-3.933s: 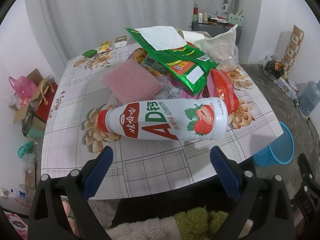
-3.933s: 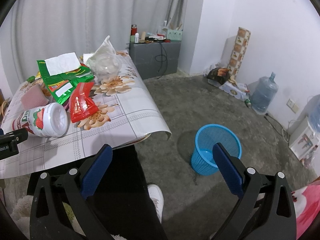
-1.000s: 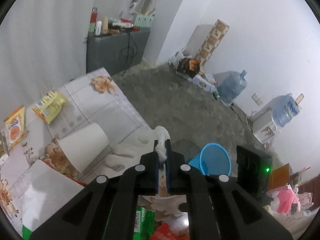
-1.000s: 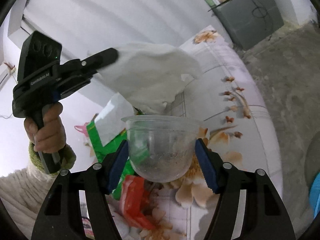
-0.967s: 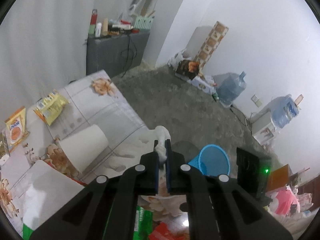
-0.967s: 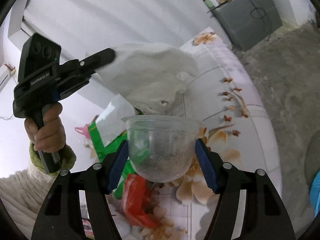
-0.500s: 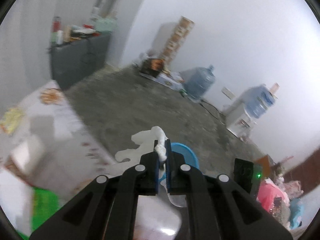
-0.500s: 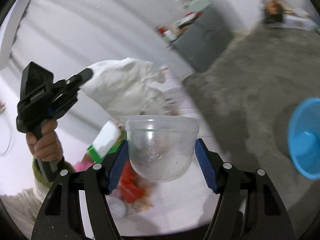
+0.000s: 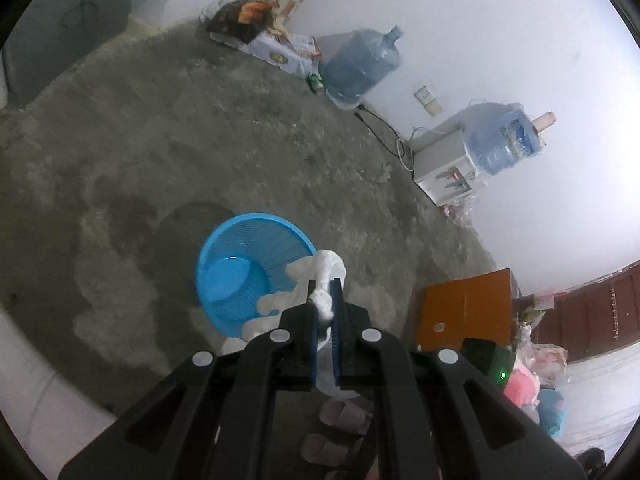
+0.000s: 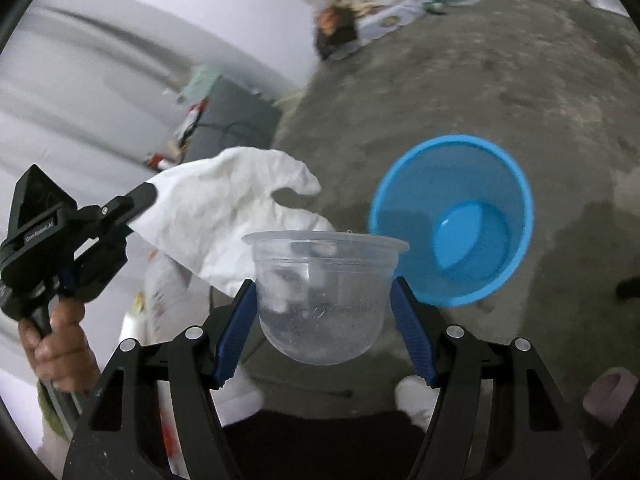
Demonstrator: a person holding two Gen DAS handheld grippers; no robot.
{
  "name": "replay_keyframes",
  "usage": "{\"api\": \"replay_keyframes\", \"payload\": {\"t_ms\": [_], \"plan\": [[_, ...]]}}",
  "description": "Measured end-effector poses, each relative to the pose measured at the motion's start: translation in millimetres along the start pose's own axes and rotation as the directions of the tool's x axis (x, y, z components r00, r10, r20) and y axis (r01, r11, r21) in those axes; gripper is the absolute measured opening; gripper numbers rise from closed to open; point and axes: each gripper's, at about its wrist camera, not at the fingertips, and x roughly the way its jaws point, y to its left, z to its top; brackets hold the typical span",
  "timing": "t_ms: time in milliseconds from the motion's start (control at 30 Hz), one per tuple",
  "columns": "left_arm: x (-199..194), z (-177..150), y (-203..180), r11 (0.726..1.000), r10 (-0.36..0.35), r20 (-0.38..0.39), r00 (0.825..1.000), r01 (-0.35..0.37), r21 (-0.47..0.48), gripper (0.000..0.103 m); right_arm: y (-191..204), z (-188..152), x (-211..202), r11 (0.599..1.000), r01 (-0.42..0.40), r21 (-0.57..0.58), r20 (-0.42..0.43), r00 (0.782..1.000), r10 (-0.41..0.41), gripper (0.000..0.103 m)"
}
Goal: Collect trash
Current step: 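Carry the tissue and cup over the blue wastebasket with both tools, then open both tools to drop the tissue and cup into the wastebasket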
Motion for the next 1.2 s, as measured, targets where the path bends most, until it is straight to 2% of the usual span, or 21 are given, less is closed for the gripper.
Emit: {"api": "replay_keyframes", "payload": {"t_ms": [133,200,233,267,300,400,467,500,633,667,767,900,1067,1100,1200], "plan": [[51.9,13.8,-2.1,1.000,0.024,-0.025,0.999,-0.024,0.006,0.008,-23.6,19.6,26.0,0.997,0.070,0.018,0.007,0.998,-0.070,0.065],[73.2,18.4,-1.6,0.998,0.057,-0.028,0.998,-0.056,0.019,0.022,-42.4,23.0,19.8,0.994,0.106,0.025,0.007,0.994,-0.107,0.067],[81.2,17.7,-2.6,0.998,0.067,-0.027,0.997,-0.067,0.022,0.027,-47.4,26.9,30.0,0.991,0.133,0.022,0.004,0.991,-0.133,0.071],[89.7,19.1,-2.3,0.997,0.079,-0.027,0.997,-0.078,0.025,0.033,-58.4,31.4,29.0,0.988,0.151,0.018,0.001,0.989,-0.151,0.079],[98.6,20.1,-2.6,0.995,0.098,-0.023,0.995,-0.097,0.030,0.038,-64.4,34.3,32.4,0.984,0.179,0.020,-0.005,0.984,-0.179,0.081],[114.4,19.9,-5.7,0.992,0.124,-0.010,0.992,-0.124,0.036,0.050,-81.9,40.5,40.0,0.973,0.229,0.037,-0.038,0.973,-0.228,0.081],[112.7,16.8,-5.8,0.992,0.121,0.000,0.993,-0.121,0.038,0.055,-86.8,37.6,34.1,0.973,0.224,0.060,-0.029,0.975,-0.222,0.081],[108.7,14.7,-5.2,0.993,0.114,0.006,0.993,-0.114,0.041,0.060,-86.7,37.6,29.6,0.974,0.219,0.062,-0.023,0.976,-0.218,0.081],[77.9,3.9,-7.0,0.994,0.073,0.079,0.994,-0.079,0.080,0.066,-78.1,31.9,9.3,0.971,0.238,0.034,0.026,0.971,-0.239,0.081],[69.1,1.9,-6.8,0.995,0.056,0.093,0.994,-0.064,0.082,0.069,-70.5,28.6,0.3,0.968,0.251,0.014,0.046,0.967,-0.251,0.081],[38.2,-7.2,-3.3,0.999,0.010,0.134,0.991,-0.016,0.040,0.080,-41.6,19.6,-20.1,0.951,0.299,-0.079,0.100,0.952,-0.291,0.083],[-6.6,-23.1,3.3,1.000,-0.017,0.169,0.985,0.019,-0.007,0.086,1.8,4.8,-43.5,0.924,0.314,-0.219,0.183,0.943,-0.278,0.090],[-67.7,-52.0,15.1,1.000,0.015,0.199,0.980,-0.010,-0.028,0.091,61.1,-20.7,-67.7,0.856,0.350,-0.380,0.240,0.931,-0.274,0.095],[-83.6,-59.8,17.5,0.999,0.035,0.208,0.977,-0.031,-0.023,0.093,67.3,-24.7,-68.3,0.845,0.358,-0.398,0.242,0.929,-0.279,0.095],[-125.6,-81.8,19.4,0.987,0.140,0.228,0.964,-0.154,0.043,0.095,91.3,-40.3,-76.6,0.800,0.370,-0.473,0.263,0.925,-0.273,0.095]]}}
